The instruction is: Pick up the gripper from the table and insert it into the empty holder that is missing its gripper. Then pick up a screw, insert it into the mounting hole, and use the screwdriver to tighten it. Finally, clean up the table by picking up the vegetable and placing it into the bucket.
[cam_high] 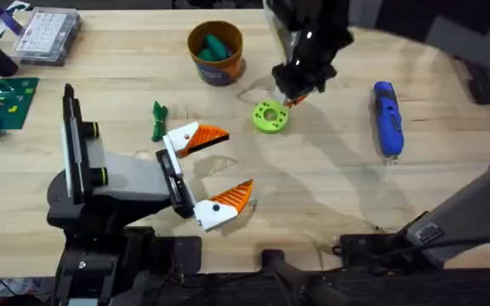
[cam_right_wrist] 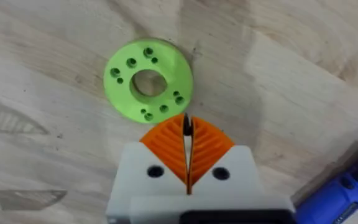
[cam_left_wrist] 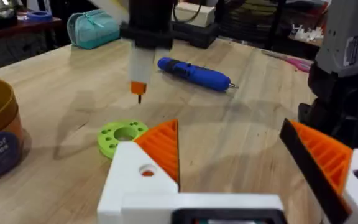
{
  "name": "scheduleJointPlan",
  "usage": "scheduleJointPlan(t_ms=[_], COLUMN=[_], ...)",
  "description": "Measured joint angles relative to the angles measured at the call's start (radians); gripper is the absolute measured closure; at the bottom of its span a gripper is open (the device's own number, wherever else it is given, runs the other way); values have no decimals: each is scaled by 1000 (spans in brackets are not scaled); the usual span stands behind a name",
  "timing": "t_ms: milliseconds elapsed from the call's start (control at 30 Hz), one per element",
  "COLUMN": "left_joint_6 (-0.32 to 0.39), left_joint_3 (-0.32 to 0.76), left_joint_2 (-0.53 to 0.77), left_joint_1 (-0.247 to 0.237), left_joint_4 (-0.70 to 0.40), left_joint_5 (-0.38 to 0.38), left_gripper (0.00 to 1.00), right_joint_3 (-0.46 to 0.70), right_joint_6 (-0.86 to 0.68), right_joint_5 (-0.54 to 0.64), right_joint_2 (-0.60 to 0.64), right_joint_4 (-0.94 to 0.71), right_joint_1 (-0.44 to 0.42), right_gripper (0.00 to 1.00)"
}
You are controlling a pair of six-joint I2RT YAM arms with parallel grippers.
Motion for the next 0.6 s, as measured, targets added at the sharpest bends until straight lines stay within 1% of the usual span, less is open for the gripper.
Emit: scheduleJointPlan(t_ms=[233, 600], left_joint_6=[0, 0], left_joint_3=[0, 0], left_joint_2=[0, 0], left_joint_1=[0, 0], left_joint_4=[0, -1], left_joint_5=[0, 0], left_gripper=[9, 9], right_joint_3=[182, 460], right_joint_6=[-1, -20], right_joint_5=[0, 1], right_joint_2=[-30, -31], right_joint_4=[-141, -272], right_joint_1=[0, 13], right_gripper=[995, 995])
